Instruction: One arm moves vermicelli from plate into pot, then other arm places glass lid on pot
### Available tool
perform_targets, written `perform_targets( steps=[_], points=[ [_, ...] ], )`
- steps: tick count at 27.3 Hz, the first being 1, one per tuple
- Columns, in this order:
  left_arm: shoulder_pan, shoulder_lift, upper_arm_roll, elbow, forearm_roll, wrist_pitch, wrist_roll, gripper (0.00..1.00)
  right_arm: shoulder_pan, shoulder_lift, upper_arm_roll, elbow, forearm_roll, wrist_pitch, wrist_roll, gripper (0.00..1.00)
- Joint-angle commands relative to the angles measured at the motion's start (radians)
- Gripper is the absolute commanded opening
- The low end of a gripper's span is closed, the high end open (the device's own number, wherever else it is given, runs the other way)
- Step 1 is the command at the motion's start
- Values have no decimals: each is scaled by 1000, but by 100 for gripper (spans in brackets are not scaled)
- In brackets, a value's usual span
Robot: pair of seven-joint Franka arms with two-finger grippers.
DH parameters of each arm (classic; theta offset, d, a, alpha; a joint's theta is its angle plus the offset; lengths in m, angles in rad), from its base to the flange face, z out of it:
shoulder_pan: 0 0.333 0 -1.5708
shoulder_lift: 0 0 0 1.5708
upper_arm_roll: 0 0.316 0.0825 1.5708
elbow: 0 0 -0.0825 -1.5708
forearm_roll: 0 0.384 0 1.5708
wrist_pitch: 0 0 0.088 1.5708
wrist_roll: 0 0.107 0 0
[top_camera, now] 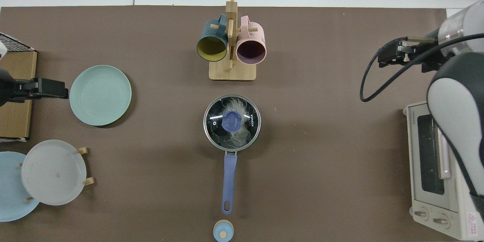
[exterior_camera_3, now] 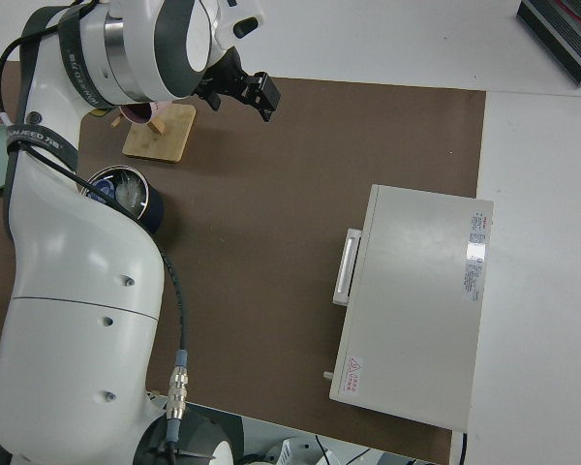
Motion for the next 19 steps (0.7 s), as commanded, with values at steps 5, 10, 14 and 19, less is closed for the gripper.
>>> perform_targets(
  steps=[5, 10, 14, 19],
  points=[
    [3, -26, -7, -25, -12, -47, 11, 100, -88, -90, 20, -147, 4, -7, -114, 99],
    [4, -26, -7, -24, -12, -45, 11, 100, -81, -153, 20, -261, 5, 38, -119, 99],
    [4, -26, -7, -24, -12, -45, 9, 100, -73, -171, 20, -293, 5, 48, -117, 99],
    [4, -26, -7, -24, -12, -45, 9, 100, -65, -190, 27, -327, 4, 54, -121, 99]
  ],
)
